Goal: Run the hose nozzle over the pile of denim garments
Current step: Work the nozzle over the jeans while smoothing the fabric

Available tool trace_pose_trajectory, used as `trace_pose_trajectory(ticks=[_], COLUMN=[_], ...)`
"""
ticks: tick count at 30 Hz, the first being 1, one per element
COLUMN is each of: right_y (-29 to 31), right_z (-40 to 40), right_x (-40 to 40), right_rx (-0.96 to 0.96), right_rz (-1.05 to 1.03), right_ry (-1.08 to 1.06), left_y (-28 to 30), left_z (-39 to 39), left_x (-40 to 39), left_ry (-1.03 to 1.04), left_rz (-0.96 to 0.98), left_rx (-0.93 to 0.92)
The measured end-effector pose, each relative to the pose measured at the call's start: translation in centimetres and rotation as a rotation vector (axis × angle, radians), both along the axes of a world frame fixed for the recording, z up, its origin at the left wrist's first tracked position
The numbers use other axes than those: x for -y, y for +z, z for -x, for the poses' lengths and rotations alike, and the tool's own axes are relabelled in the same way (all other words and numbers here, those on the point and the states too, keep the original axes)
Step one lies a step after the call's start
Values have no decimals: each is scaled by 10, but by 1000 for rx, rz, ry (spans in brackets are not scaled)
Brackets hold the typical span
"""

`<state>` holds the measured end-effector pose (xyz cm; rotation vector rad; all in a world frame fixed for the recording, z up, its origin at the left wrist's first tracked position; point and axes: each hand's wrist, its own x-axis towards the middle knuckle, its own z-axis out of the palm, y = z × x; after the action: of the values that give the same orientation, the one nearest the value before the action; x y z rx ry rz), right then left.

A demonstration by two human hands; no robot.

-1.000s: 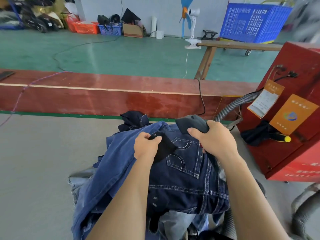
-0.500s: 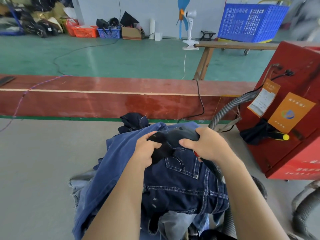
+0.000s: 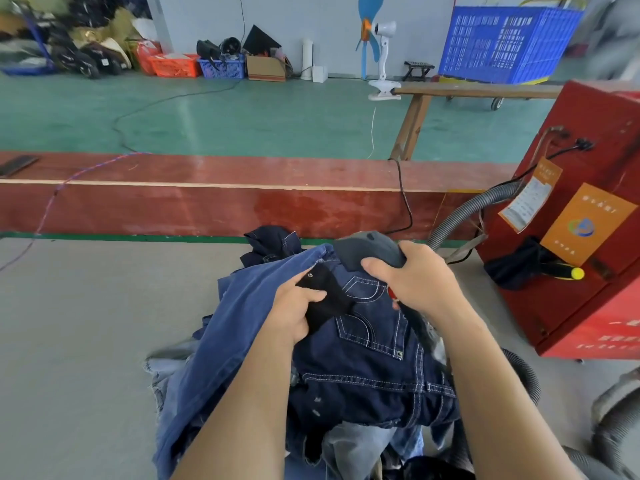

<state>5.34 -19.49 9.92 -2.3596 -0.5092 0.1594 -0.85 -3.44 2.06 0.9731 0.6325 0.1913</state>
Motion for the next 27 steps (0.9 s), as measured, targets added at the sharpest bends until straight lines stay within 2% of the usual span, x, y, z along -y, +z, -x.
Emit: trace_pose_trajectory(ticks=[3, 7, 11, 16, 18, 22, 25, 27], right_y=[-7, -12, -9, 5, 4, -4, -6, -3], right_z=[3, 6, 9, 1, 0, 4, 6, 7], right_x=[2, -6, -19, 0, 11, 14, 6, -1], right_rx=[-63, -19, 22, -2, -43, -95, -18, 21], right_rz=[107, 236, 84, -75, -61, 94, 192, 139], right_ry=[80, 122, 62, -28, -8, 93, 101, 85], left_y=[1, 1, 3, 1, -1, 1, 2, 5], left_z=[-1, 2, 1, 3, 4, 2, 3, 3], left_x=[2, 3, 5, 3, 1, 5, 6, 8], left_ry=[-11, -53, -105, 0, 5, -26, -88, -144], left_rz=[11, 17, 1, 69, 73, 80, 59, 0], left_rx=[14, 16, 41, 35, 30, 53, 64, 69])
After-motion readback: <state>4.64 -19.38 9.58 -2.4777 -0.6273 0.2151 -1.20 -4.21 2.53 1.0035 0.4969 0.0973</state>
